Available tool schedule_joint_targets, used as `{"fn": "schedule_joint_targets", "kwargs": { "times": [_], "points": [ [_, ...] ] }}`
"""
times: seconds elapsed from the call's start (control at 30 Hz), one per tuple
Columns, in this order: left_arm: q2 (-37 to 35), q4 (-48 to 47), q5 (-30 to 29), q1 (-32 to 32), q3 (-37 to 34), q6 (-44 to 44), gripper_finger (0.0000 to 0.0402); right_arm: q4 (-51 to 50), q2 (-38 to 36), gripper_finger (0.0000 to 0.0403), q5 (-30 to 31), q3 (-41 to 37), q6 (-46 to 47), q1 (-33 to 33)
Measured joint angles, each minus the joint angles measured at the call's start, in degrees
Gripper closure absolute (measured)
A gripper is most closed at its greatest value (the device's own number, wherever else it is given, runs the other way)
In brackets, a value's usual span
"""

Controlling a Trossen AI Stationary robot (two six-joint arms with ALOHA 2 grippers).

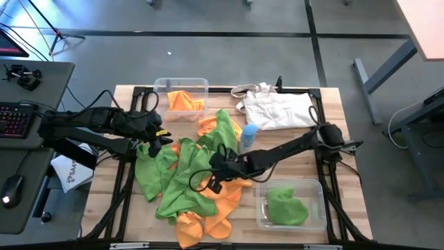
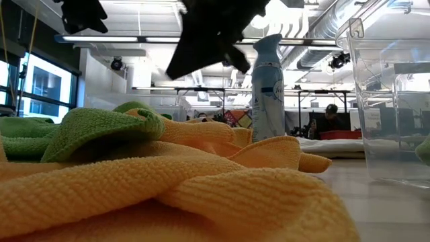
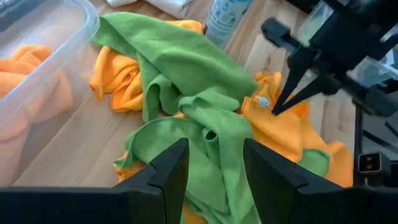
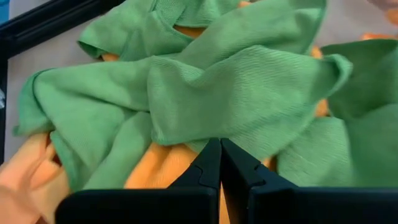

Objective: Sort microfiber towel by color & place in baskets
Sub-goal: Put the green microfiber towel into the bottom transparent bin

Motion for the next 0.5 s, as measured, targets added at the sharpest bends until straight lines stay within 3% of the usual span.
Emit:
{"fn": "schedule_joint_targets", "kwargs": {
  "times": [0.23, 0.5],
  "points": [
    [0.00, 0.01, 0.20, 0.00, 0.00, 1.01, 0.0259, 6.96, 3.85, 0.0384, -0.57, -0.02, -0.39, 0.00],
    [0.00, 0.00, 0.22, 0.00, 0.00, 1.05, 0.0259, 6.75, 4.87, 0.0271, 3.10, -0.02, -1.11, 0.00]
  ]
}}
